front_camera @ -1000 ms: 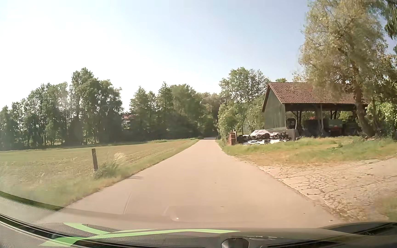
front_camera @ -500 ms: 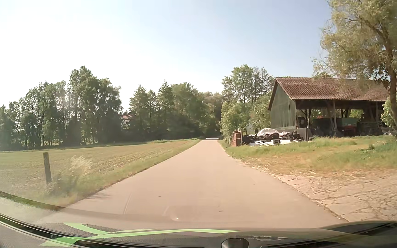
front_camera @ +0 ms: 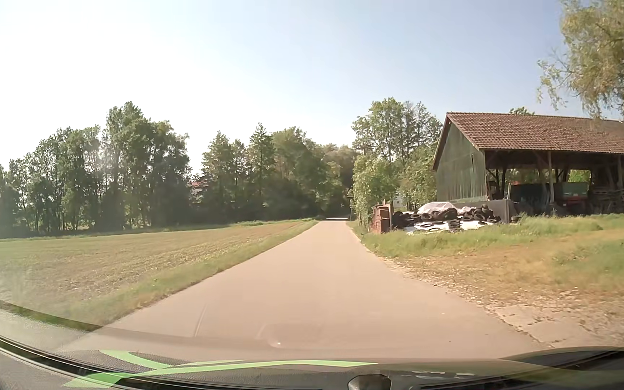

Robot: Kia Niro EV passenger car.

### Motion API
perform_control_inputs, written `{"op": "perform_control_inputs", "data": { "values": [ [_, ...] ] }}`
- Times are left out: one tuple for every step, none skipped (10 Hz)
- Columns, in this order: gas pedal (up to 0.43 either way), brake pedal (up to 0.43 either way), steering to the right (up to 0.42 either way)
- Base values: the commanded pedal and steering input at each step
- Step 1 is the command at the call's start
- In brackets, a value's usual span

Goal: Follow the waypoints while adhering to traffic rules and regulations

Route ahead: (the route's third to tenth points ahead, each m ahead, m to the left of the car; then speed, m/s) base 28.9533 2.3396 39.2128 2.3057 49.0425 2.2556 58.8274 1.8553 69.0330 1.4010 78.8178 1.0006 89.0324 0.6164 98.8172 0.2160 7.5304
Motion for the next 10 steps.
{"op": "perform_control_inputs", "data": {
  "values": [
    [0.150, 0.000, -0.013],
    [0.150, 0.000, -0.013],
    [0.150, 0.000, -0.013],
    [0.150, 0.000, -0.013],
    [0.150, 0.000, -0.013],
    [0.150, 0.000, -0.013],
    [0.150, 0.000, -0.013],
    [0.150, 0.000, -0.013],
    [0.150, 0.000, -0.012],
    [0.150, 0.000, -0.012]
  ]
}}
